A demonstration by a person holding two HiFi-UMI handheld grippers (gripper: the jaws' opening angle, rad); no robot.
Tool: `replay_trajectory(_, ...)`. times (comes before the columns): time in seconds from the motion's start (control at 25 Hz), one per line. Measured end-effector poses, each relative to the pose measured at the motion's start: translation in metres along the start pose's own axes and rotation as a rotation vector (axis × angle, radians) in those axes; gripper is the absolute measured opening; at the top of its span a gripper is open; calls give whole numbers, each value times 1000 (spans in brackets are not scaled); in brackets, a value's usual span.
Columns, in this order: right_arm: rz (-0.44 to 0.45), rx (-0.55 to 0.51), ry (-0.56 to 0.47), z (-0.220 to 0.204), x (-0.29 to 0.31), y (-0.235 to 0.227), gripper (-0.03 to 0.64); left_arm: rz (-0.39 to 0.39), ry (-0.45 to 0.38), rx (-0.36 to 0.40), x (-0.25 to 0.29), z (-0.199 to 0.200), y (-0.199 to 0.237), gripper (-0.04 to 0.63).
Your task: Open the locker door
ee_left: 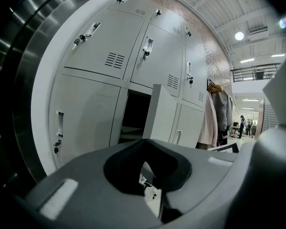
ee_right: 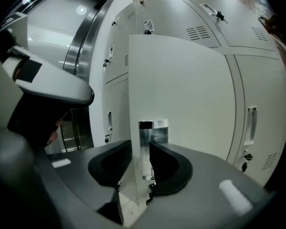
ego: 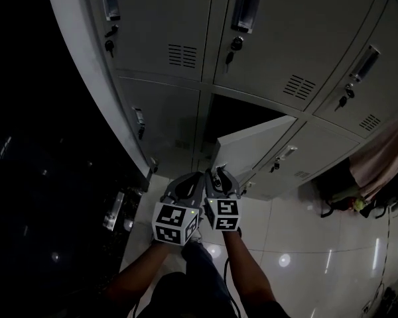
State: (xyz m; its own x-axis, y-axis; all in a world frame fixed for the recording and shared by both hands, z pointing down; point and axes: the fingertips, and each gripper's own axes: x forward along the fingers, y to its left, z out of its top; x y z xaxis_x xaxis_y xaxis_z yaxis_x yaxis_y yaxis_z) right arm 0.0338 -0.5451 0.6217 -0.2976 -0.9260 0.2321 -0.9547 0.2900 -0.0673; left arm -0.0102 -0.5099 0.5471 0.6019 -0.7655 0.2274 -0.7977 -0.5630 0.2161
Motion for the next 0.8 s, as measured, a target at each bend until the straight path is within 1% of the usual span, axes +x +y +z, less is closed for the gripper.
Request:
replay_trajectory(0.2, -20, -11, 21, -9, -34, -5, 115, -29, 9, 0, -13, -3, -28, 5)
replay_trajectory(0.4, -41, 2, 47, -16, -67, -15, 127, -62, 25, 7, -23, -6, -57, 5)
replay_trajectory(0.56, -79, 10, 62, -23, -93, -29, 131, -92, 35, 19, -29, -7, -81, 5)
replay_trajectory(0.8, -125, -14, 89, -29, -120, -47, 135, -129, 49, 46, -37, -10, -110, 5)
